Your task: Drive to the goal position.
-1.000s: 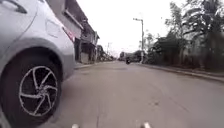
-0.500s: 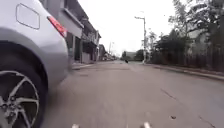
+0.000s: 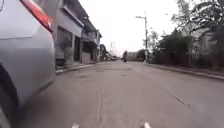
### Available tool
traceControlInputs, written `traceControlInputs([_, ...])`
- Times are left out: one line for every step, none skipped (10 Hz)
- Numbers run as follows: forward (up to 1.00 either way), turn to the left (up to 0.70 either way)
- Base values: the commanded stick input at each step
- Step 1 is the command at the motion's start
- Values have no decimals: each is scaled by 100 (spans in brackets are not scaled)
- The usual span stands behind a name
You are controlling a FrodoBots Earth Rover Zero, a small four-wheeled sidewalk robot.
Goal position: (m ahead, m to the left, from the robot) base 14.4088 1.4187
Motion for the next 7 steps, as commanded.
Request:
traceControlInputs([70,0])
traceControlInputs([70,0])
traceControlInputs([70,0])
traceControlInputs([70,0])
traceControlInputs([70,0])
traceControlInputs([70,0])
traceControlInputs([70,0])
